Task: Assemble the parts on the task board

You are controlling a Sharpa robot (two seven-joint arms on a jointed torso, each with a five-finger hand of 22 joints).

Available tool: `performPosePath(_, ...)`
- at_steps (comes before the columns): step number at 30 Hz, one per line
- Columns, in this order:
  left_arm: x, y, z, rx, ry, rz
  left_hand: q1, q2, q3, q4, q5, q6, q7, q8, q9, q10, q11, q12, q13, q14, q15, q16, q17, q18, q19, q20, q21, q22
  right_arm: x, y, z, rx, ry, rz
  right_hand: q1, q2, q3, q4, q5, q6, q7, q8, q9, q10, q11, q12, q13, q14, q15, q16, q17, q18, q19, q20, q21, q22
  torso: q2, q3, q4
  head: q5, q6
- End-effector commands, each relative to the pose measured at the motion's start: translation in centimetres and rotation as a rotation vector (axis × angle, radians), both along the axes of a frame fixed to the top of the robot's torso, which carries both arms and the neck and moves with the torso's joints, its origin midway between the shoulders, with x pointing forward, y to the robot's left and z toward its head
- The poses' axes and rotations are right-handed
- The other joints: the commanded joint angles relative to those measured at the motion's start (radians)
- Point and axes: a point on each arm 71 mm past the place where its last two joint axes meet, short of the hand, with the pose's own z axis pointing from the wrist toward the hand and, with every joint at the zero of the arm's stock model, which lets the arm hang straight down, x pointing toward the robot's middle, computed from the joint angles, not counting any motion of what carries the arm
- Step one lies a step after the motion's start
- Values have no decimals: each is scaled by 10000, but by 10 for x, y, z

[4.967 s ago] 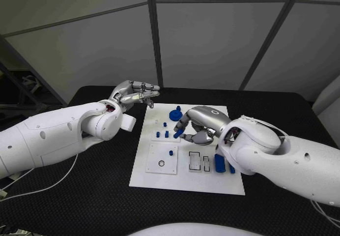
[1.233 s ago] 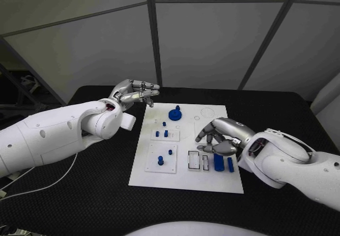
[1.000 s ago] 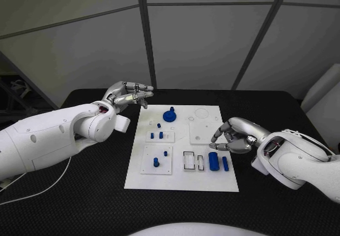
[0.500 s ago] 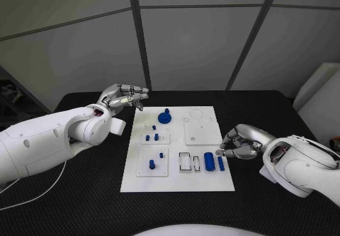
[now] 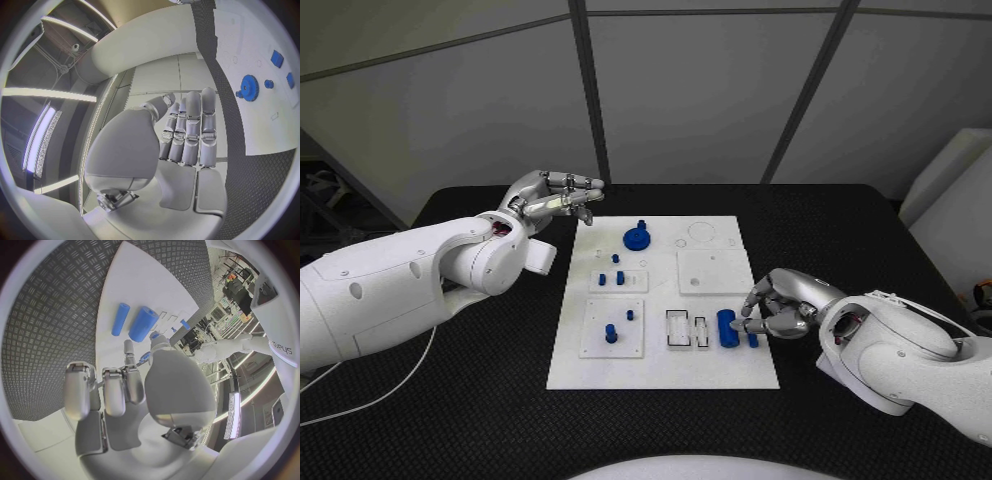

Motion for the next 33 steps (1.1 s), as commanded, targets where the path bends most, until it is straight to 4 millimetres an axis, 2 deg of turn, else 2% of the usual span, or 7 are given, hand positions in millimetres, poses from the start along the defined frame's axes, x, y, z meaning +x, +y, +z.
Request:
performPosePath(1,0,-1,2,-150,-129,-130,-88,-14,-55,14,50,-2,21,40,-10,-50,-5,38,-17,-43,41,-29,-14,-95,-41,10,-30,-20,0,1,-1,-278,-169,11,-113,-20,-73,-24,-59,-85,16,65,15,6,53,-64,968,933,77,35,2125,-85,12,19,9,1254,6,-2,-19,32,-11)
performPosePath(7,0,-1,2,-147,-142,-107,-178,-13,-110,77,51,-34,25,29,-13,-79,1,53,-20,-38,52,-28,-26,-96,-36,27,-81,-57,1,5,-5,-357,-43,47,-128,-14,-126,-21,-75,-101,18,81,39,-17,56,-90,943,937,81,44,2147,-88,19,24,15,1265,6,1,-34,52,-38)
performPosePath(9,0,-1,2,-148,-144,-107,-187,-12,-116,84,50,-35,25,29,-13,-82,1,55,-20,-37,53,-28,-27,-95,-35,29,-87,-62,2,6,-7,-397,-6,1,-143,3,-159,-16,-88,-110,19,94,57,-28,58,-103,933,935,84,41,2140,-88,19,27,15,1266,1,-6,-9,19,-35)
performPosePath(12,0,-1,2,-150,-142,-111,-193,-12,-121,88,51,-40,25,27,-14,-85,1,56,-21,-37,54,-27,-28,-95,-34,30,-92,-66,4,8,-9,-425,35,-72,-152,49,-175,-15,-91,-120,20,106,74,-46,60,-125,913,940,86,50,2163,-95,38,29,32,1291,4,0,-5,-5,-42)
performPosePath(19,-1,-2,2,-160,-142,-137,-194,-12,-122,89,51,-42,26,26,-14,-86,1,56,-21,-36,54,-27,-29,-95,-34,30,-94,-68,6,16,-18,-513,291,-66,-147,103,-190,-20,-87,-128,20,123,97,-58,60,-140,903,944,88,57,2181,-99,49,32,43,1307,7,-11,-1,-8,-61)
performPosePath(26,-1,-1,2,-151,-131,-125,-194,-12,-122,89,51,-42,26,26,-14,-86,1,56,-21,-36,54,-27,-29,-95,-34,30,-94,-68,5,22,-26,-637,635,62,-144,118,-195,-23,-94,-127,19,130,105,-63,60,-146,898,945,88,59,2187,-100,51,33,44,1310,11,-5,-5,29,-73)
performPosePath(33,-2,0,3,-149,-140,-115,-195,-2,-123,94,54,-46,26,25,-14,-91,1,59,-21,-36,54,-27,-31,-94,-32,32,-102,-74,5,22,-29,-578,716,-70,-189,315,-281,-22,-109,-60,-21,265,231,-72,34,-168,911,943,74,57,2184,-97,45,31,37,1308,-6,-10,4,47,-77)
